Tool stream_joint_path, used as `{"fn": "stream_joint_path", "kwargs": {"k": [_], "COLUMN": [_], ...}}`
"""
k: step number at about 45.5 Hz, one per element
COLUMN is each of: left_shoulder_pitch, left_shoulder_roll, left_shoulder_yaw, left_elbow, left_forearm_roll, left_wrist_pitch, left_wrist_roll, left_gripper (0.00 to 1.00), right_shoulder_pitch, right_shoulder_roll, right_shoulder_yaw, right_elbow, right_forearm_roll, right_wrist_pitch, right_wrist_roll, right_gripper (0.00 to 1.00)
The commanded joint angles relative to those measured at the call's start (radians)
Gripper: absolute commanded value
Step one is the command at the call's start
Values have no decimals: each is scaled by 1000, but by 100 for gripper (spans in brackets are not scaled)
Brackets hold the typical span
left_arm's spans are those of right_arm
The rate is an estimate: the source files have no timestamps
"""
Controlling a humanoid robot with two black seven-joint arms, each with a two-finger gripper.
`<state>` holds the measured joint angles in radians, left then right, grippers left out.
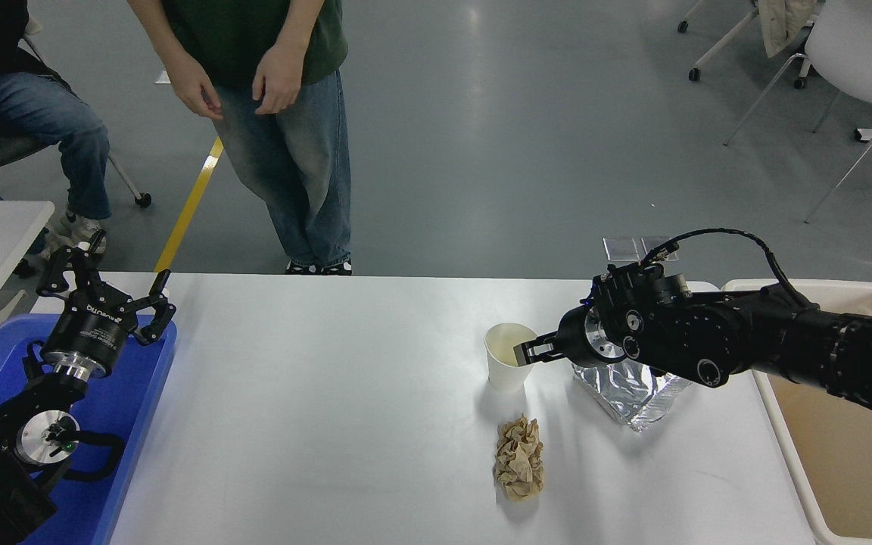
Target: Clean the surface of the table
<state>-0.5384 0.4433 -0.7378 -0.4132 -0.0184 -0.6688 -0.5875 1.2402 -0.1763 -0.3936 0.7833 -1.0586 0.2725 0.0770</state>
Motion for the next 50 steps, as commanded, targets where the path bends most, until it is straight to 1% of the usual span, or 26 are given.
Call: {"fn": "stream_joint_path", "kwargs": {"k": [1, 3, 5, 7, 19, 32, 40, 50], "left_shoulder_pitch": [0, 0, 0, 0, 0, 0, 0, 0], "left_shoulder_roll": [0, 0, 0, 0, 0, 0, 0, 0], "left_shoulder_yaw": [0, 0, 0, 0, 0, 0, 0, 0], "left_elbow": [1, 1, 1, -1, 1, 1, 1, -1], "left_forearm_roll": [0, 0, 0, 0, 0, 0, 0, 0], "left_wrist_pitch": [0, 0, 0, 0, 0, 0, 0, 0], "left_wrist_roll": [0, 0, 0, 0, 0, 0, 0, 0], "left_gripper": [100, 100, 100, 100, 100, 100, 100, 100], "right_shoulder_pitch": [8, 10, 12, 15, 25, 65, 149, 254], "right_shoulder_roll": [-2, -3, -5, -5, -5, -52, -94, -215], "right_shoulder_yaw": [-4, -4, -4, -7, -31, -18, -13, -11], "right_elbow": [-1, -1, -1, -1, 1, 79, 148, 252], "right_forearm_roll": [-24, -34, -50, -69, -81, -34, 52, 117], "right_wrist_pitch": [-10, -19, -21, -21, -22, 42, 80, 102], "right_wrist_roll": [7, 7, 14, 18, 20, 18, 18, 17], "right_gripper": [21, 19, 7, 0, 0, 0, 0, 0]}}
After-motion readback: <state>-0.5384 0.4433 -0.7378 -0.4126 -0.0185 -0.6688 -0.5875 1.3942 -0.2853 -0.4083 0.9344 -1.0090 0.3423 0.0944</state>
